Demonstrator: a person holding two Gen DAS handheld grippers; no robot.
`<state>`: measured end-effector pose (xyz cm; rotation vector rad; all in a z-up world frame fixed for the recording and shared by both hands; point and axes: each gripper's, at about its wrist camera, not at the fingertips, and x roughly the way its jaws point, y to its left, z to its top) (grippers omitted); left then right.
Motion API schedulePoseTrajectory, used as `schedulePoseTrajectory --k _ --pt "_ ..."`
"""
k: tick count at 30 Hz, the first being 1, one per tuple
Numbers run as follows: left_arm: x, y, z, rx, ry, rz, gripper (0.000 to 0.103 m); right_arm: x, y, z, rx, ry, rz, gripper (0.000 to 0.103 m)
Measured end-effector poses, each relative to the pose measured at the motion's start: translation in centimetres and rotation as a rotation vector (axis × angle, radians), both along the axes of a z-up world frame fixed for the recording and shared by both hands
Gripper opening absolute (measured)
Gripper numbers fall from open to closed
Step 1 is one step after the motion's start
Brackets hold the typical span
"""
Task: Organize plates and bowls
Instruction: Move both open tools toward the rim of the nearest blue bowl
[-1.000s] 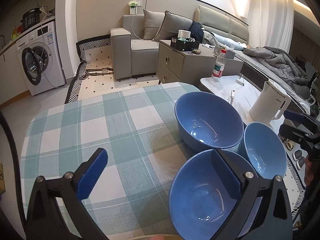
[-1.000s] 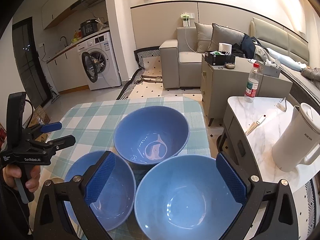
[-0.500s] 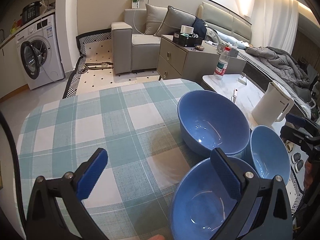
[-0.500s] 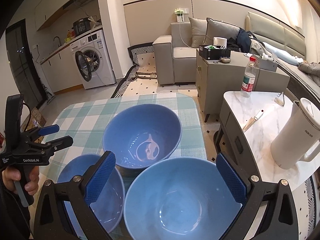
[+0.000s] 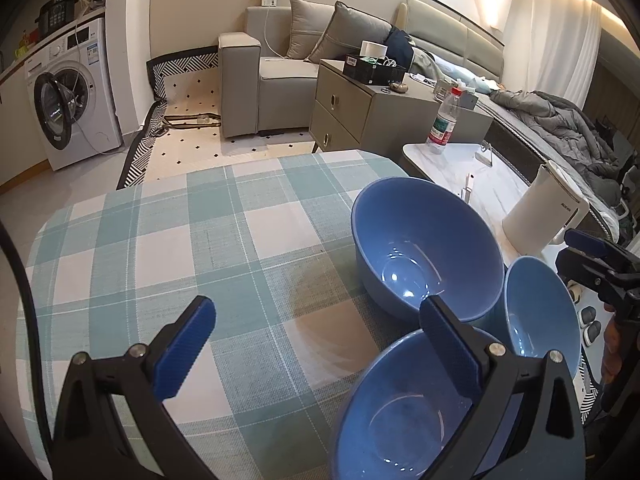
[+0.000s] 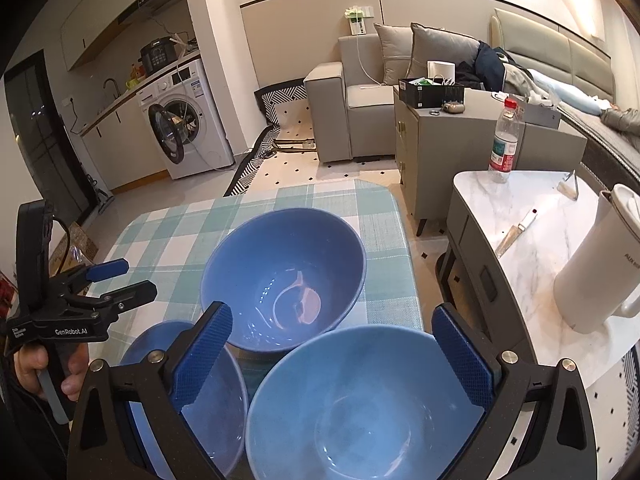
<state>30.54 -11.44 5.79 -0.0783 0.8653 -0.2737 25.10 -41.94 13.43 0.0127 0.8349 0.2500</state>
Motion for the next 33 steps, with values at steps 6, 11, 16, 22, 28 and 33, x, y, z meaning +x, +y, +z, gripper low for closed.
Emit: schedulePoseTrajectory --k 6,11,16,22,28,33 --pt "0.5 -0.5 -0.2 -0.014 0.008 -0.025 0.101 0.8 -0.1 -0.5 0.004 0.013 0.0 0.102" --pt "0.8 -1.1 0.0 -0.011 0.001 -0.037 0.101 1.1 0.1 -0.8 0.006 0.013 0.005 0.098" --pt "1.3 -1.3 -0.1 -0.013 0.006 -0.034 0.099 1.3 0.1 -0.7 -0.001 0.005 0.006 0.095" --pt "1.8 -1.4 -0.2 -0.013 0.011 -0.033 0.095 1.7 -0.1 -0.8 0.002 0.007 0.002 0.094" --pt "2.3 -1.8 -0.4 -0.009 0.016 -0.042 0.092 2.4 -0.3 -1.2 0.004 0.03 -0.007 0.088" --pt "2.8 -2.5 -0.8 -0.011 0.029 -0.057 0.089 3.0 -0.6 -1.9 0.015 0.048 -0.015 0.084"
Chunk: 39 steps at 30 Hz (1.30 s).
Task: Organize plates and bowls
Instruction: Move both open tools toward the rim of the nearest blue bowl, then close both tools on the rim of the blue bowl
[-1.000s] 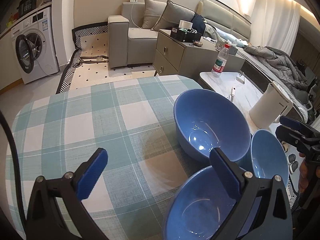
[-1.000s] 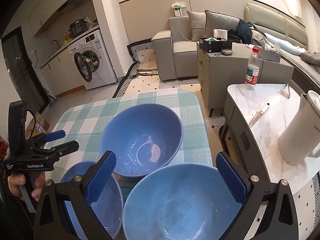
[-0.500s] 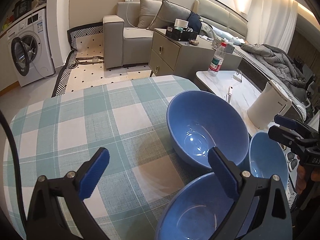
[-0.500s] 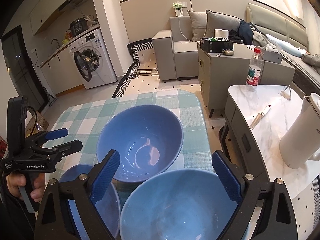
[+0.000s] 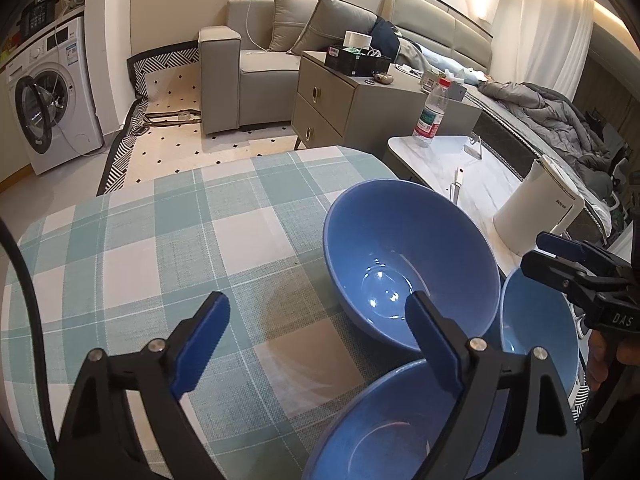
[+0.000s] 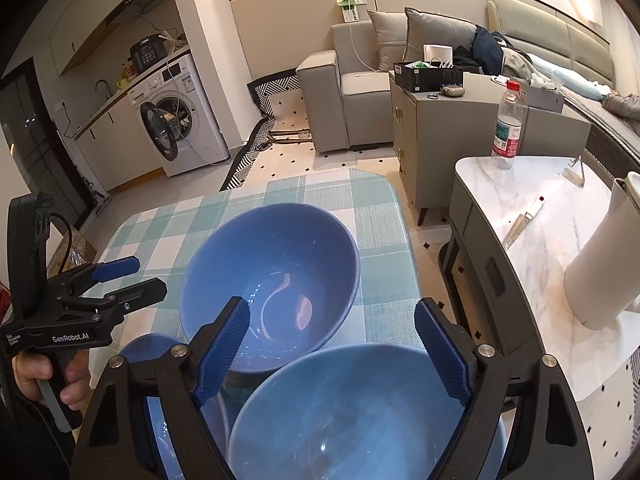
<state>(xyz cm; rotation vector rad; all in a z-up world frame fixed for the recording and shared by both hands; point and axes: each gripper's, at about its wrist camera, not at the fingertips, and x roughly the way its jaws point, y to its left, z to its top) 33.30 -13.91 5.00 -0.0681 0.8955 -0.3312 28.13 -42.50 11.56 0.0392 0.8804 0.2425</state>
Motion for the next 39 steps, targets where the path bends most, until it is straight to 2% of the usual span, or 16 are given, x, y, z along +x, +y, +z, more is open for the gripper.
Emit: schedulePoseTrajectory --k 3,7,12,21,24,25,29,32,36,39 --pt "0.3 -0.2 -0.2 -0.001 0.005 -0.003 0.089 0.5 -0.1 -0.4 0.002 0.011 0.001 0.084" --pt "0.8 -0.3 -0.4 -0.009 0.026 -0.009 0.078 1.0 -0.1 -0.8 -0.001 0.02 -0.001 0.081" --pt "1.4 -0.5 -0.7 -0.003 0.035 -0.012 0.077 1.7 -0.1 -1.3 -0.006 0.033 -0.006 0.076" --pt "2.1 -1.2 -1.6 0.019 0.064 -0.023 0.076 2.9 -0.2 -2.3 -0.007 0.055 -0.015 0.074" --pt "2.4 -1.6 -2.0 0.03 0.085 -0.041 0.064 3.2 -0.2 -2.5 -0.006 0.058 -0.019 0.073" --pt "2.5 -1.7 -2.1 0.036 0.09 -0.042 0.063 3.3 -0.2 -2.6 -0.006 0.061 -0.018 0.072" --pt "2.6 -1.8 -2.1 0.046 0.093 -0.039 0.063 3.7 -0.1 -2.9 -0.013 0.068 -0.018 0.068" --pt "2.7 -1.9 -2.2 0.053 0.099 -0.043 0.059 3.8 0.0 -3.1 -0.018 0.076 -0.014 0.066" --pt "2.8 -2.0 -2.2 0.052 0.1 -0.047 0.057 3.8 0.1 -3.3 -0.019 0.081 -0.012 0.056" --pt "2.9 -2.0 -2.2 0.053 0.102 -0.047 0.051 3.7 0.2 -3.4 -0.026 0.076 -0.007 0.052"
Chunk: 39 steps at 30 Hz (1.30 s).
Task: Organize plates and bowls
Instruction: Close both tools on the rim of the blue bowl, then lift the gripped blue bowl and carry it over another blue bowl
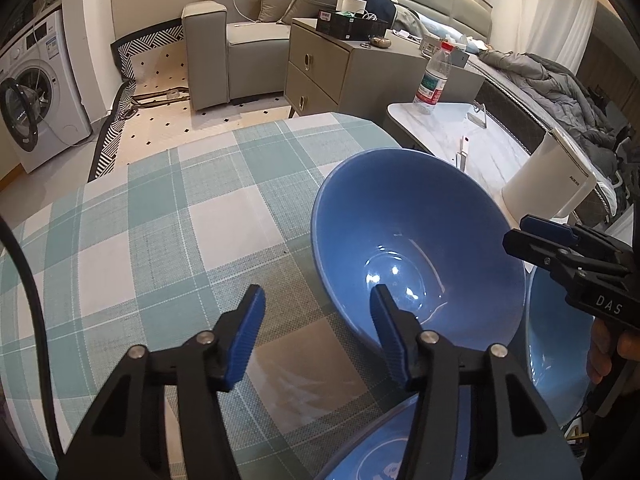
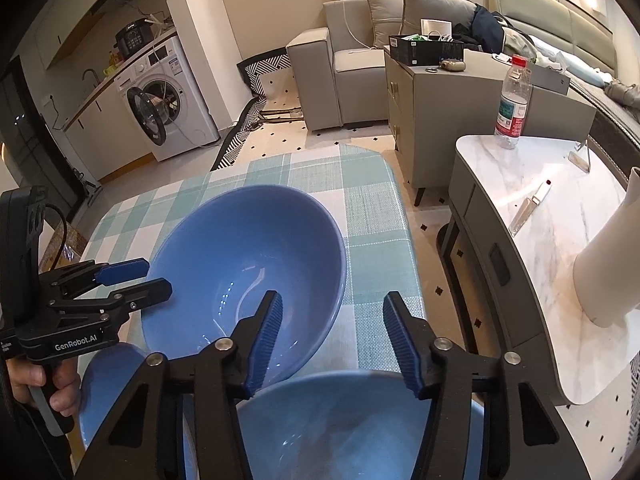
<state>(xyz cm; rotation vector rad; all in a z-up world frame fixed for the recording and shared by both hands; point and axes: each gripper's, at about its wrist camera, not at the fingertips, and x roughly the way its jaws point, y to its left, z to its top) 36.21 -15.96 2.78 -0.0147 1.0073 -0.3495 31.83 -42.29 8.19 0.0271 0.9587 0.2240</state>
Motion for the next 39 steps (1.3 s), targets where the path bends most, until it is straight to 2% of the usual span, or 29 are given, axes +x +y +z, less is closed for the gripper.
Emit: schedulePoseTrajectory --k 6,16,19,39 --pt "0.0 -0.1 -0.1 -0.006 0.005 -0.004 0.042 -0.1 0.3 -0.1 -0.01 0.005 0.02 0.043" --pt "-0.1 -0.8 0.1 -0.004 0.001 -0.03 0.029 -0.5 0.8 0.0 -0.024 -0.011 0.043 0.04" --pt "-0.2 -1.0 0.1 -0.008 -0.004 -0.036 0.025 -0.7 0.9 -0.1 -0.027 -0.011 0.047 0.033" --pt "-0.6 -1.8 0.5 -0.01 -0.018 -0.058 0.024 -1.3 1.4 0.2 -0.008 -0.026 0.077 0.03"
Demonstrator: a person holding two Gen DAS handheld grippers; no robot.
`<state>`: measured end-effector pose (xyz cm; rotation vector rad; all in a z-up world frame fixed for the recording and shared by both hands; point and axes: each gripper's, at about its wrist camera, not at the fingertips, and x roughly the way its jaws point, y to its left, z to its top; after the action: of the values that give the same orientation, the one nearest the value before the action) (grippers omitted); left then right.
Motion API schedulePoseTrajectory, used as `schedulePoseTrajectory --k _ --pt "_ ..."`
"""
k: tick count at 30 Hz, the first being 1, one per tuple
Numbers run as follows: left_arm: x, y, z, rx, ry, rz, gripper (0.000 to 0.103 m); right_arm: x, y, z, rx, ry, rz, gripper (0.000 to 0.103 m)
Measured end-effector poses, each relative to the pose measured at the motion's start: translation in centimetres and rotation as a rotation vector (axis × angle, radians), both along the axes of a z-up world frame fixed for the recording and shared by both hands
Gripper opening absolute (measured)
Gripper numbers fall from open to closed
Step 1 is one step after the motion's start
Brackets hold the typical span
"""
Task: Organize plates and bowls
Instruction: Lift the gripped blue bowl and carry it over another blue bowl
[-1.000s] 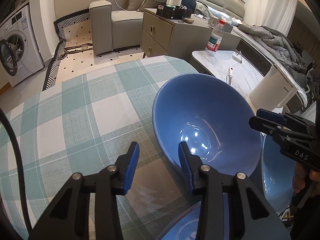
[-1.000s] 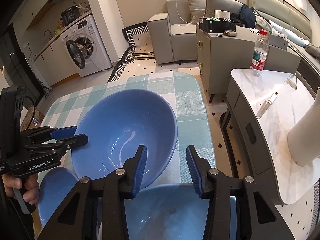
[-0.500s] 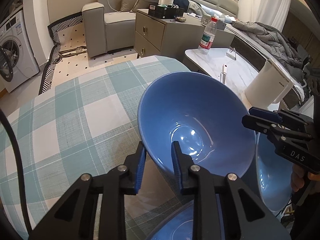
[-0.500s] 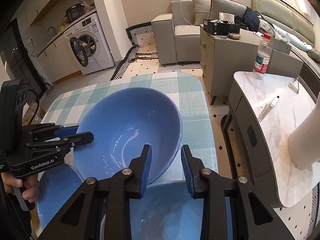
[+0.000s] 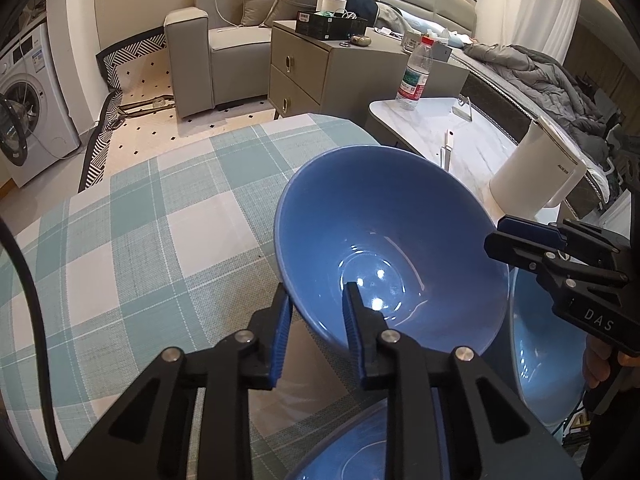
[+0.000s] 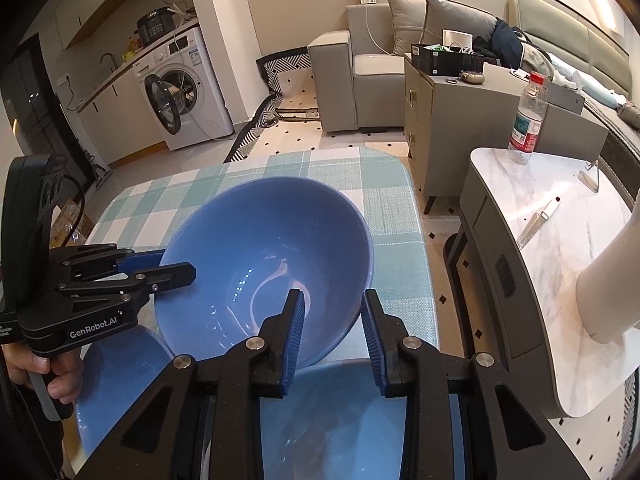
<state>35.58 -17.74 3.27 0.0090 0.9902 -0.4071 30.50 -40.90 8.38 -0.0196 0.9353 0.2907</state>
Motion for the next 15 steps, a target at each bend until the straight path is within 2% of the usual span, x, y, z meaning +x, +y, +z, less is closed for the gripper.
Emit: schedulePoseTrajectory --k 1,2,4,10,15 --pt "-0.1 -0.1 0.1 -0.013 0.0 -0.011 0.024 -0.1 0.1 0.1 0.042 0.008 0.025 0.03" --pt "-0.1 -0.3 0.2 -0.012 -0.004 -0.022 0.024 -0.1 0.5 0.1 0.026 0.01 0.034 0.03" --pt "-0.2 -0.7 0.3 0.014 -0.01 -0.023 0.024 -0.4 1.5 -0.1 -0.081 -0.014 0.022 0.03" --pt "0.3 -0.1 -0.4 0.012 0.023 0.001 0.024 -0.4 1.1 0.1 -0.043 -0.013 0.02 0.03" --pt "0.4 -0.2 -0.6 0.027 0.033 0.009 0.024 0.5 -0.3 0.2 -0.025 -0.003 -0.03 0.03"
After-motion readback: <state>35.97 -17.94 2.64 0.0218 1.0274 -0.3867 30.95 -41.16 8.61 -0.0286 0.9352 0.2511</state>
